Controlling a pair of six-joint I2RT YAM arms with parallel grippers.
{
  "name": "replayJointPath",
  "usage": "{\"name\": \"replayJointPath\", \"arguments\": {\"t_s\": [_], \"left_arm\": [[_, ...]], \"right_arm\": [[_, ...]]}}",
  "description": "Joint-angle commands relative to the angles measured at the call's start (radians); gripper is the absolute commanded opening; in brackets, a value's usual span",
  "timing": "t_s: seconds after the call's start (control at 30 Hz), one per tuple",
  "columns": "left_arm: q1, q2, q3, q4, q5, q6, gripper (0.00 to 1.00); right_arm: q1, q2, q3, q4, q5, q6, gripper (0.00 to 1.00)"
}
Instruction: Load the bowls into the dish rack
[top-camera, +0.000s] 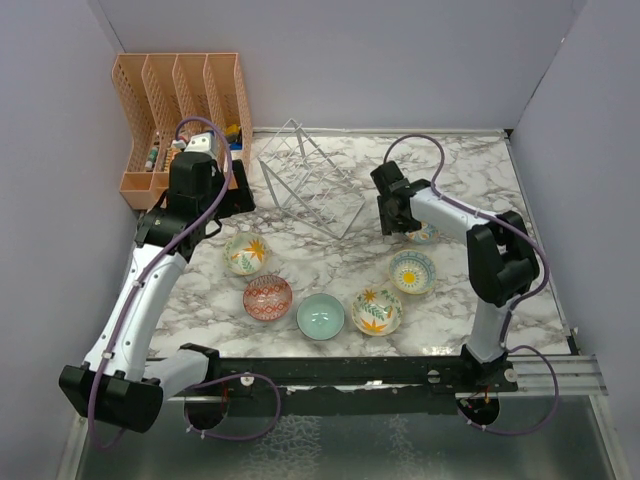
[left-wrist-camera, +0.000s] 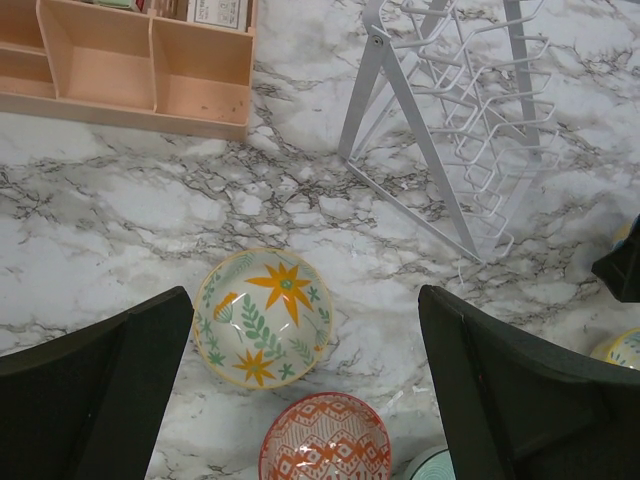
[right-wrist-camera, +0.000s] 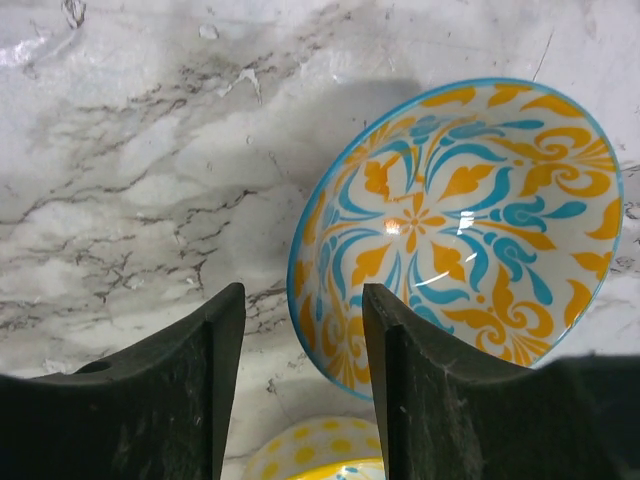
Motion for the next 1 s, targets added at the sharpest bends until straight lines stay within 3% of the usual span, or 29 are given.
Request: {"name": "replayJointPath", "arguments": {"t_s": [0.0, 0.2, 0.4, 0.57, 0.7, 0.97], "left_arm": [[-0.001, -0.034, 0.001, -0.022, -0.011, 0.005, 0.99], [-0.001, -0.049, -0.012, -0.032, -0.02, 0.018, 0.99], [-0.001, -0.055, -0.018, -0.031, -0.018, 0.019, 0.99], [-0.003, -0.061, -0.011, -0.032, -0.017, 0.016, 0.99], [-0.003, -0.067, -0.011, -0.033, -0.01, 0.007, 0.99], [-0.012, -0.064, -0.004, -0.035, -0.015, 0.008, 0.99]], "right_arm": [[0.001, 0.037, 0.049, 0.054, 0.106, -0.029, 0.45], [-0.002, 0.097, 0.085, 0.057, 0.127, -0.05, 0.33], [-0.007, 0.095, 0.12, 0.037, 0.127, -0.031, 0.01], [-0.01, 0.015, 0.164, 0.051, 0.036, -0.02, 0.01], [-0.028, -0.084, 0.177, 0.13, -0.166, 0.048, 0.01], [-0.047, -0.267, -0.002, 0.545, -0.555, 0.325, 0.01]]}}
